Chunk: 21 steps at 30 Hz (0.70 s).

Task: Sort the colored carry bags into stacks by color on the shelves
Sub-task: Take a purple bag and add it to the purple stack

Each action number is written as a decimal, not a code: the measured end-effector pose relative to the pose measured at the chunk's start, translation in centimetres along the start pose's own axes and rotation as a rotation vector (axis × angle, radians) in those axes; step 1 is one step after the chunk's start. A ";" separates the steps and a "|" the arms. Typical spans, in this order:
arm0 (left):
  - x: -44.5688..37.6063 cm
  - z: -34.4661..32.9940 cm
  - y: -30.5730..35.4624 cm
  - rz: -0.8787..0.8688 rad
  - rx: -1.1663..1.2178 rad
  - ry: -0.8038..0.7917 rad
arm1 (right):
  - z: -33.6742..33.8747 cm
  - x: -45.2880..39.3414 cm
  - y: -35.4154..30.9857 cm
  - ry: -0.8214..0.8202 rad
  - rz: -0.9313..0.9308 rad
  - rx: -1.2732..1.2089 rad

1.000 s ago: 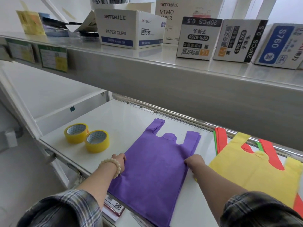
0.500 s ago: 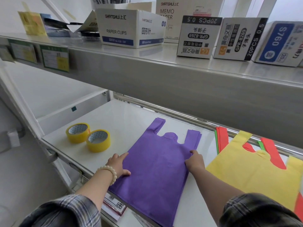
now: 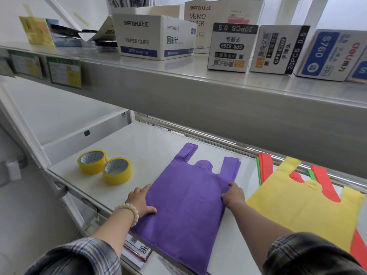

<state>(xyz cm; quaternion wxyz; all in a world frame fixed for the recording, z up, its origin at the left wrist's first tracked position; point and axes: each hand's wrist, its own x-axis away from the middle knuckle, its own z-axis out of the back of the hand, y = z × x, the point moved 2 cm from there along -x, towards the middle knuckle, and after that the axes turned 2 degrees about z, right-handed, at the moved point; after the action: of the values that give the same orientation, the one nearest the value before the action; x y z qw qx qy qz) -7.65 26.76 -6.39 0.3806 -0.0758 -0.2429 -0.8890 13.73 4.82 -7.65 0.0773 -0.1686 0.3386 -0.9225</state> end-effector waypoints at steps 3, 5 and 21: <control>0.0 0.1 0.2 0.034 -0.024 -0.009 | 0.0 0.2 0.0 -0.008 -0.015 -0.005; -0.1 0.0 0.4 0.052 -0.045 -0.003 | 0.0 0.3 0.0 -0.012 -0.021 -0.007; 0.0 -0.6 1.4 0.118 -0.084 0.029 | 0.7 1.6 -0.1 -0.074 -0.015 -0.012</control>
<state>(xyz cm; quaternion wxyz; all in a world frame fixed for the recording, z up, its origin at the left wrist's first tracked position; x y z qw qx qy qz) -6.58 25.67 -6.35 0.4321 -0.0930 -0.1950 -0.8756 12.48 4.03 -6.67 0.0817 -0.2055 0.3399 -0.9141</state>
